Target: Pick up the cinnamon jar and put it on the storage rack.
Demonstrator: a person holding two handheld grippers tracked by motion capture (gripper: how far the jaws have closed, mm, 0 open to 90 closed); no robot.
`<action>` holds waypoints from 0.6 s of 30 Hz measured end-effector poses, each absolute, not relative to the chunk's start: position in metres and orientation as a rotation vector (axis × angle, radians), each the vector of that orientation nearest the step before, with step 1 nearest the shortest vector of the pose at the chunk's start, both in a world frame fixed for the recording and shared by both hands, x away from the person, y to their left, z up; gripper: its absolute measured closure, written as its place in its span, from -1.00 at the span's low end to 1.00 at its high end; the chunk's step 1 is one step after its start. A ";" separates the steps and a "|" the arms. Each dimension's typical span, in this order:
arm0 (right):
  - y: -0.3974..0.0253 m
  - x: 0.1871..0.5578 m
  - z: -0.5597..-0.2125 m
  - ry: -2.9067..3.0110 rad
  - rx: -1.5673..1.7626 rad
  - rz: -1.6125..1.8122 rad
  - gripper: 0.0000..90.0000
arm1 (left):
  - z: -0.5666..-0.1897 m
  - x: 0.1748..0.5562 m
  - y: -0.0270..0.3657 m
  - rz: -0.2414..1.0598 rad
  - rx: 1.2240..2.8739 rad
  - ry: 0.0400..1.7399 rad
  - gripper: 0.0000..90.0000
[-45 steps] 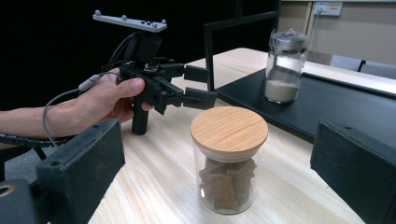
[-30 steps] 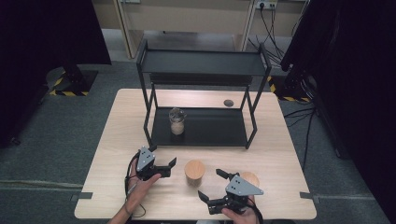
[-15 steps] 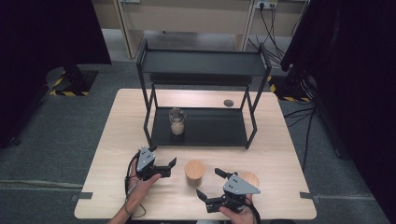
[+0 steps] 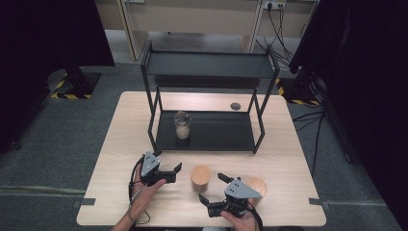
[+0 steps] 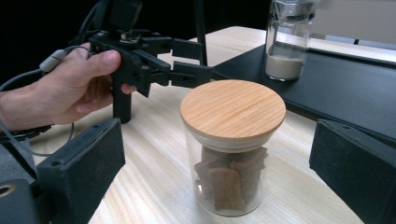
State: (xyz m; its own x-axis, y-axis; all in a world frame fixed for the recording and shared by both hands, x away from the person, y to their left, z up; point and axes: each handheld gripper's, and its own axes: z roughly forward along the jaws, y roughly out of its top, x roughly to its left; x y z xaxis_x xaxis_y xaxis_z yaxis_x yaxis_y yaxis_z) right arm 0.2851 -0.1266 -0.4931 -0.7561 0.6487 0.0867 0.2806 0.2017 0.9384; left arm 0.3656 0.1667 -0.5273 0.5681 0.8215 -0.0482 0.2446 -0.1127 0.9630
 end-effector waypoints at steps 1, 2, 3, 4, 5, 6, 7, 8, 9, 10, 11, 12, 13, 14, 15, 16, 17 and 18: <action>-0.127 0.286 -0.494 2.155 0.878 1.570 -0.92 | -0.527 0.366 0.167 0.627 1.655 0.906 -0.95; -0.127 0.286 -0.495 2.154 0.880 1.568 -0.92 | -0.527 0.366 0.167 0.626 1.656 0.905 -0.95; -0.126 0.287 -0.495 2.153 0.883 1.567 -0.92 | -0.527 0.366 0.167 0.626 1.655 0.905 -0.95; -0.126 0.287 -0.496 2.152 0.885 1.565 -0.92 | -0.527 0.366 0.167 0.627 1.655 0.904 -0.95; -0.125 0.287 -0.496 2.152 0.887 1.564 -0.92 | -0.527 0.366 0.167 0.627 1.655 0.904 -0.95; -0.125 0.288 -0.497 2.154 0.887 1.563 -0.92 | -0.527 0.366 0.167 0.626 1.657 0.904 -0.95; -0.124 0.288 -0.497 2.155 0.884 1.561 -0.92 | -0.527 0.366 0.167 0.626 1.657 0.903 -0.95; -0.123 0.288 -0.497 2.154 0.883 1.560 -0.92 | -0.527 0.366 0.166 0.626 1.658 0.903 -0.95; -0.123 0.288 -0.497 2.152 0.884 1.561 -0.92 | -0.527 0.366 0.166 0.626 1.658 0.902 -0.95; -0.122 0.289 -0.498 2.151 0.884 1.560 -0.92 | -0.527 0.366 0.166 0.626 1.658 0.902 -0.95; -0.122 0.289 -0.498 2.148 0.883 1.555 -0.92 | -0.527 0.366 0.166 0.626 1.658 0.902 -0.95; -0.121 0.290 -0.498 2.147 0.884 1.552 -0.92 | -0.527 0.366 0.166 0.626 1.658 0.902 -0.95; -0.121 0.290 -0.499 2.146 0.887 1.549 -0.92 | -0.527 0.366 0.166 0.625 1.658 0.901 -0.95; -0.120 0.291 -0.500 2.148 0.889 1.545 -0.92 | -0.527 0.366 0.166 0.626 1.658 0.901 -0.95; -0.120 0.291 -0.501 2.148 0.890 1.541 -0.91 | -0.527 0.366 0.166 0.626 1.658 0.899 -0.95; -0.119 0.291 -0.501 2.148 0.891 1.537 -0.91 | -0.527 0.366 0.166 0.627 1.659 0.899 -0.95; -0.118 0.292 -0.502 2.150 0.892 1.534 -0.91 | -0.527 0.366 0.165 0.630 1.662 0.896 -0.95; -0.116 0.292 -0.503 2.152 0.889 1.527 -0.91 | -0.527 0.366 0.165 0.629 1.662 0.896 -0.95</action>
State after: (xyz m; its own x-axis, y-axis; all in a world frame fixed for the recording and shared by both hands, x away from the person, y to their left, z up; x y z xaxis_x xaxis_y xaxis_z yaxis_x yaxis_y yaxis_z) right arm 0.2920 -0.1156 -0.5026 -0.7397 0.6694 0.0690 0.2863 0.2203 0.9325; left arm 0.3656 0.1654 -0.5272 0.5742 0.8178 -0.0401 0.2405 -0.1216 0.9630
